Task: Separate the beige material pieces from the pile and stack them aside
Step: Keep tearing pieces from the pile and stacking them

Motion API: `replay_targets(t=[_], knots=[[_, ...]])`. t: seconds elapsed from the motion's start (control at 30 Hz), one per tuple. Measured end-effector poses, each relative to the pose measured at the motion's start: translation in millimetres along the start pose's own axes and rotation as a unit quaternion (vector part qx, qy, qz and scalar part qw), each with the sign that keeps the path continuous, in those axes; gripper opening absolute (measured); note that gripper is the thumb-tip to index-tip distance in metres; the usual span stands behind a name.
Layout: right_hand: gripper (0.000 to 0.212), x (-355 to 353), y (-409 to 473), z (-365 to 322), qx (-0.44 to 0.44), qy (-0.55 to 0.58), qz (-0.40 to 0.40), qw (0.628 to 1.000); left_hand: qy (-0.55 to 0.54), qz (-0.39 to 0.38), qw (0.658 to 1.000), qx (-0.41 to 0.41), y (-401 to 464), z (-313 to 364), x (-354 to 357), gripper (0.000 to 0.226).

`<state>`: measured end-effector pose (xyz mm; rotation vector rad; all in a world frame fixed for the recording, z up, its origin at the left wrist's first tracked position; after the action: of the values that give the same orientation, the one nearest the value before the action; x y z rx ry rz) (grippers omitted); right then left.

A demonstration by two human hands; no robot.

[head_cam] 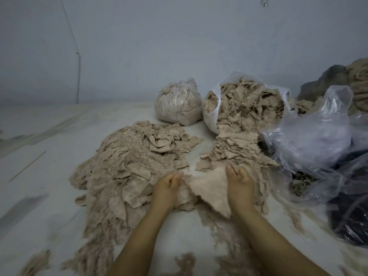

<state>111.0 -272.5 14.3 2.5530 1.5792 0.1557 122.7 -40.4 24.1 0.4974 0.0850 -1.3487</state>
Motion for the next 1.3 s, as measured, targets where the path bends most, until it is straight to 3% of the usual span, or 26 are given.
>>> replay_targets(t=[0.13, 0.23, 0.27, 0.33, 0.37, 0.43, 0.5, 0.6, 0.7, 0.8, 0.87, 0.93, 1.03, 1.13, 1.23, 1.3], knots=[[0.019, -33, 37, -12, -0.011, -0.142, 0.033, 0.989, 0.062, 0.042, 0.997, 0.001, 0, -10, -18, 0.046], [0.036, -41, 44, -35, -0.067, -0.332, 0.055, 0.939, 0.146, 0.076, 0.986, -0.003, -5, -14, -29, 0.023], [0.035, -33, 37, -44, -0.106, -0.346, 0.044, 0.931, 0.186, 0.061, 0.98, -0.027, -6, -19, -27, 0.031], [0.016, 3, 15, -40, -0.13, -0.307, -0.067, 0.94, 0.217, 0.017, 0.972, -0.085, -6, -37, -20, 0.064], [0.01, 28, 0, -27, -0.103, -0.29, -0.156, 0.939, 0.195, 0.012, 0.974, -0.112, -6, -44, -19, 0.066], [0.019, 66, -29, -1, -0.08, -0.304, -0.275, 0.909, 0.106, 0.011, 0.983, -0.152, -8, -53, -16, 0.045], [0.029, 85, -40, 10, -0.091, -0.325, -0.289, 0.896, 0.057, -0.006, 0.989, -0.135, -9, -52, -12, 0.018], [0.01, 95, -40, 15, -0.08, -0.296, -0.267, 0.914, -0.009, -0.025, 0.993, -0.114, -11, -46, -11, 0.017], [0.026, 90, -35, 14, -0.067, -0.258, -0.228, 0.937, -0.042, -0.034, 0.994, -0.098, -10, -39, -14, 0.024], [0.028, 90, -38, 1, -0.085, -0.198, -0.233, 0.948, 0.017, -0.015, 1.0, -0.021, -5, -17, -21, 0.009], [0.03, 94, -45, -7, -0.098, -0.148, -0.267, 0.947, 0.045, -0.077, 0.996, 0.026, -4, -2, -7, 0.024], [0.03, 91, -45, -8, -0.089, -0.113, -0.279, 0.949, -0.009, -0.146, 0.989, 0.02, -7, 7, 9, 0.007], [0.031, 74, -35, 1, -0.03, -0.04, -0.26, 0.964, -0.109, -0.156, 0.982, -0.012, -8, 5, 11, 0.017], [0.028, 74, -37, 6, 0.06, 0.086, -0.295, 0.95, -0.162, -0.172, 0.971, -0.024, -10, 13, 17, 0.011], [0.017, 80, -44, 1, 0.107, 0.174, -0.32, 0.925, -0.147, -0.239, 0.96, -0.014, -14, 23, 38, 0.01], [0.011, 79, -44, -1, 0.087, 0.152, -0.3, 0.938, -0.092, -0.259, 0.962, 0.005, -13, 24, 44, 0.019]])
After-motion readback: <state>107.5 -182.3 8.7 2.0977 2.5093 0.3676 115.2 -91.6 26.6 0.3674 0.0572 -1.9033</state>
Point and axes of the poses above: each hand's wrist, its own y-axis towards the middle knuckle, its own x-axis out of the palm, z = x × y, the point moved 10 cm from there along y, towards the middle knuckle, and after that the axes turned 4 degrees about -y, right-handed, at the moved point
